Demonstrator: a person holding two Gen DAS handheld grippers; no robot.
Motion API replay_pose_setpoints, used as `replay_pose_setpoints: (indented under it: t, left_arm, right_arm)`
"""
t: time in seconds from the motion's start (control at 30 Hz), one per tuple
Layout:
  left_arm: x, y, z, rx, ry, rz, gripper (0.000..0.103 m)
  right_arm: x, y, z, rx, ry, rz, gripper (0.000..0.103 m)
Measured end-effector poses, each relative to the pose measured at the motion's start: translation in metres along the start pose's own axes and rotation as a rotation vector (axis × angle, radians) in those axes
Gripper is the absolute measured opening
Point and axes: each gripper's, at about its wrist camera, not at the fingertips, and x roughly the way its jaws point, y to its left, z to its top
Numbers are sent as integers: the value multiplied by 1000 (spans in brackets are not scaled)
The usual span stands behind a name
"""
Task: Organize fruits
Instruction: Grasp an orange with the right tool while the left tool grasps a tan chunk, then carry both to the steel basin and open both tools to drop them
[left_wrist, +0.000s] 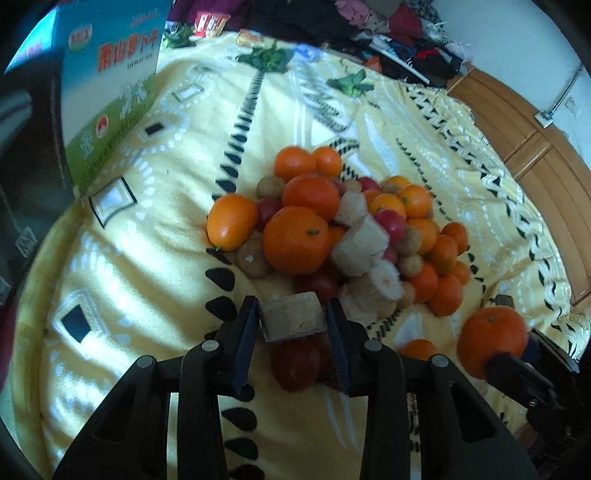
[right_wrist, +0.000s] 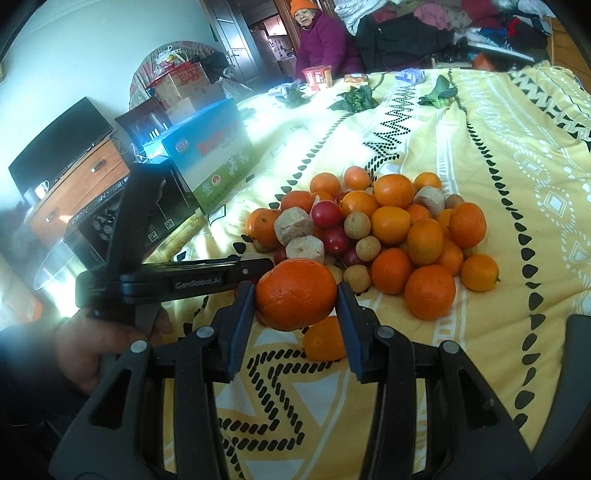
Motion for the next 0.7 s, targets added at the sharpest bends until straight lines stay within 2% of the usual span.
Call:
replay_pose_setpoints:
  t: [0.2,0.37,0.53,0.7]
  left_arm:
    - [-59,-11,8,43,-117,-16,38]
    - [-118,1,13,21,-219,-23,38]
    - [-181,35,18,-36,-328,4,38]
    - [-238,89,16,-122,-419,64,38]
  right_arm:
    - [-13,15,11,-20,-39,-5,45]
    - [-21,40,28,-59,-70,-3,45]
    - [-24,76,45,-125,-90,19,45]
    - [-24,120,64,-182,-120,60,45]
